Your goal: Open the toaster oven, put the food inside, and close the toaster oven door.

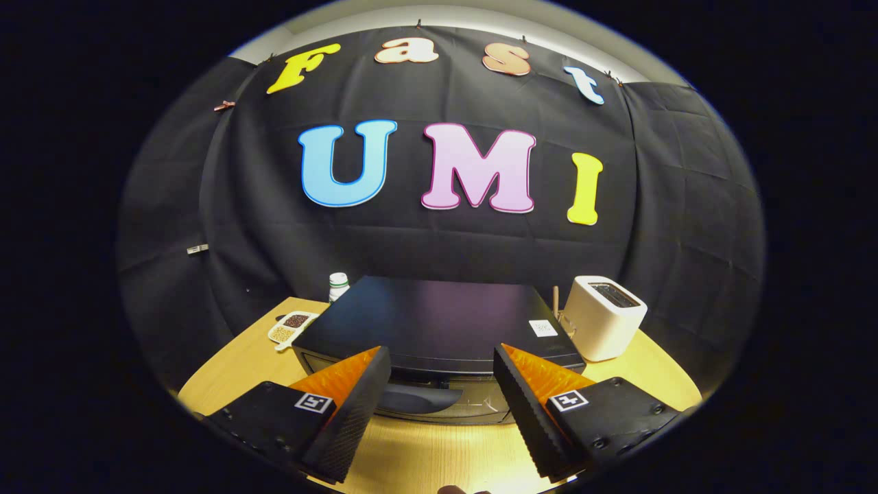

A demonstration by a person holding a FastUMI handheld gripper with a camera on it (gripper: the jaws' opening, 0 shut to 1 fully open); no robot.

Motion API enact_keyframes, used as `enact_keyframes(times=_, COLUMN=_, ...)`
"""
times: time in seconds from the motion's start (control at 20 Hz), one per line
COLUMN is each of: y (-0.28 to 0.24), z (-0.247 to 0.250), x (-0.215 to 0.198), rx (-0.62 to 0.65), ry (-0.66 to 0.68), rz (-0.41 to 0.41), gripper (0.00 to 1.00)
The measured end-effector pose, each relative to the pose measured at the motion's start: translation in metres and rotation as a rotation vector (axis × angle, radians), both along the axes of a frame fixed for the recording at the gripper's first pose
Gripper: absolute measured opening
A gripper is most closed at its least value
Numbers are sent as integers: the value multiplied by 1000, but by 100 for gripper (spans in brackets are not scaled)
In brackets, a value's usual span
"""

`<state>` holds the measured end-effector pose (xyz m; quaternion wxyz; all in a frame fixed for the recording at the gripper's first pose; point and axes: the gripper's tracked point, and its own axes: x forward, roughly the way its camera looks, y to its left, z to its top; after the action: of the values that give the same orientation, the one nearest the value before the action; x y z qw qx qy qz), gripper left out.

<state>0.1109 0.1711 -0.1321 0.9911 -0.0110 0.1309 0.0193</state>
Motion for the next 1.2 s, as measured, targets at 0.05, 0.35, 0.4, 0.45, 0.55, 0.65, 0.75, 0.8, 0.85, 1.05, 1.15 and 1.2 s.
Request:
enact_keyframes(times=0.05, y=2, z=-9, x=3, rx=3, ry=18, rz=-5, gripper=98)
enact_keyframes(times=0.35, y=17, z=-36, x=17, rx=-15, ry=50, rz=0, gripper=99)
enact_keyframes(times=0.4, y=16, z=-43, x=16, rx=-11, ry=82, rz=-8, gripper=98)
enact_keyframes(times=0.45, y=18, z=-40, x=17, rx=7, ry=65, rz=-20, gripper=98)
enact_keyframes(times=0.55, y=20, z=-40, x=15, rx=30, ry=82, rz=-26, gripper=98)
enact_keyframes(times=0.65, y=21, z=-47, x=14, rx=60, ry=113, rz=-26, gripper=98)
enact_keyframes(times=0.75, y=23, z=-47, x=9, rx=57, ry=127, rz=-16, gripper=99)
enact_keyframes(times=0.8, y=23, z=-47, x=4, rx=53, ry=128, rz=-11, gripper=99)
enact_keyframes(times=0.85, y=23, z=-49, x=-1, rx=54, ry=140, rz=-6, gripper=99)
enact_keyframes(times=1.05, y=21, z=-58, x=-27, rx=52, ry=149, rz=-16, gripper=99)
enact_keyframes(times=1.15, y=21, z=-68, x=-43, rx=76, ry=177, rz=-31, gripper=99)
enact_keyframes(times=1.2, y=23, z=-71, x=-50, rx=71, ry=186, rz=-29, gripper=99)
